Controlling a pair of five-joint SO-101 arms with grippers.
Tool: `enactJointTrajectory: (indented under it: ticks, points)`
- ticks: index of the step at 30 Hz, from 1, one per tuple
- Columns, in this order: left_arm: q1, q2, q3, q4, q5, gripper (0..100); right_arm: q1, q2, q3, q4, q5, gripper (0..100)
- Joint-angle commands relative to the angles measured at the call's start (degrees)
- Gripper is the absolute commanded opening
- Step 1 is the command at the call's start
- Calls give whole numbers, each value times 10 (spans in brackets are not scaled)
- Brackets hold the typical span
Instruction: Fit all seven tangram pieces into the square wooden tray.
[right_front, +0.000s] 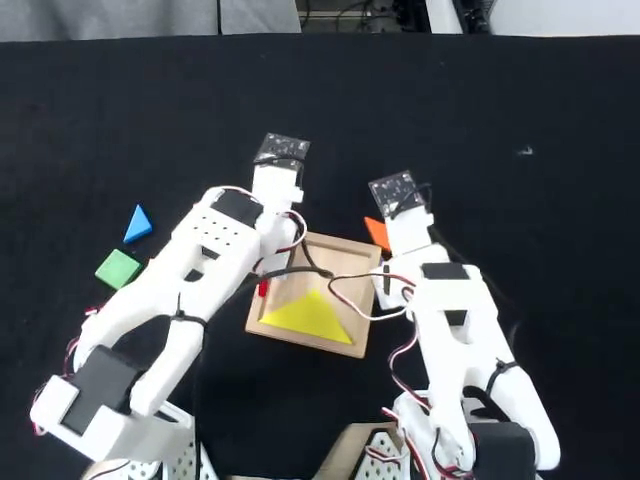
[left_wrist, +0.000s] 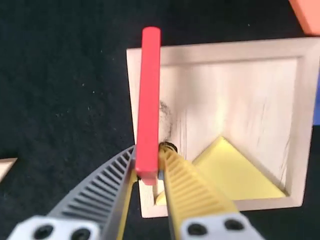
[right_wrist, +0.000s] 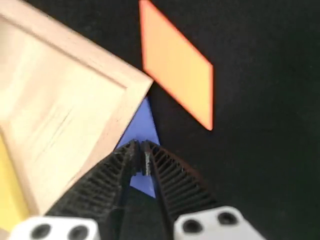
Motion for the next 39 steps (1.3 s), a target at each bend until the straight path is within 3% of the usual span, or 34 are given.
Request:
enactJointTrajectory:
  ticks: [1,7,12,26,39]
  points:
    - [2,7,-8,-12,9,30,-12,19,-30,15,5,11]
    - [7,16,-10,-8,10,30,-12,23,-30,14,6,11]
    - [7,16,14,-12,53,30,-12,23,-30,13,6,11]
    - [37,16,44,-39,52,30,-13,28,-38,58,6,11]
    - [22,15,49,-47,27,31,-13,28,-38,55,7,11]
